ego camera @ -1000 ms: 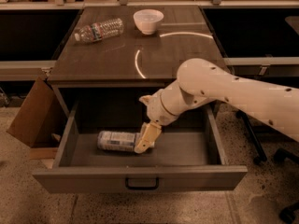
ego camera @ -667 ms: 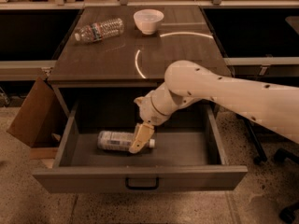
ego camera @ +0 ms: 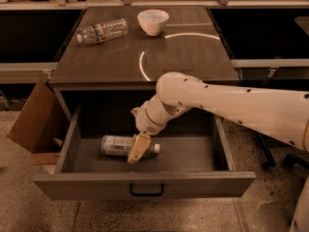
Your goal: Pick blue plastic bottle from top drawer and place on counter
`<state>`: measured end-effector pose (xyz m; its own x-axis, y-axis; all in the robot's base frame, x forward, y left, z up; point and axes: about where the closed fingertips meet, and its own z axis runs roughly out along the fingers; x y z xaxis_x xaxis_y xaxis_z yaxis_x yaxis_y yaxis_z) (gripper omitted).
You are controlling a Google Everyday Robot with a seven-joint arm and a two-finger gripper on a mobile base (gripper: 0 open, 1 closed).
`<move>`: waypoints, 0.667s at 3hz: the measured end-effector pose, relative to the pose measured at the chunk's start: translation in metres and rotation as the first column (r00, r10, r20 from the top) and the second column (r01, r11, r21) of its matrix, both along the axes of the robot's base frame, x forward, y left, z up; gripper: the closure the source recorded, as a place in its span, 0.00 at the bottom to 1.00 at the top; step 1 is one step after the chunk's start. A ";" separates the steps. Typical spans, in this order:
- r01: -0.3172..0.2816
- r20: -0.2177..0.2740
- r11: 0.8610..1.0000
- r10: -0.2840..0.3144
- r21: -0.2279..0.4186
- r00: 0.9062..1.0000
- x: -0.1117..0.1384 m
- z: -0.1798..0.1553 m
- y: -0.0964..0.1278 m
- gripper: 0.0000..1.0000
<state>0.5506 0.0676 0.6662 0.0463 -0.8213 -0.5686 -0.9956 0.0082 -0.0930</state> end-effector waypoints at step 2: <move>-0.025 0.001 0.999 0.025 -0.048 1.000 -0.004 -0.026 0.014 0.00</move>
Offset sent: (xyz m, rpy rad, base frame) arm -0.0051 0.0175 -0.0393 -0.0811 -0.0041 0.0277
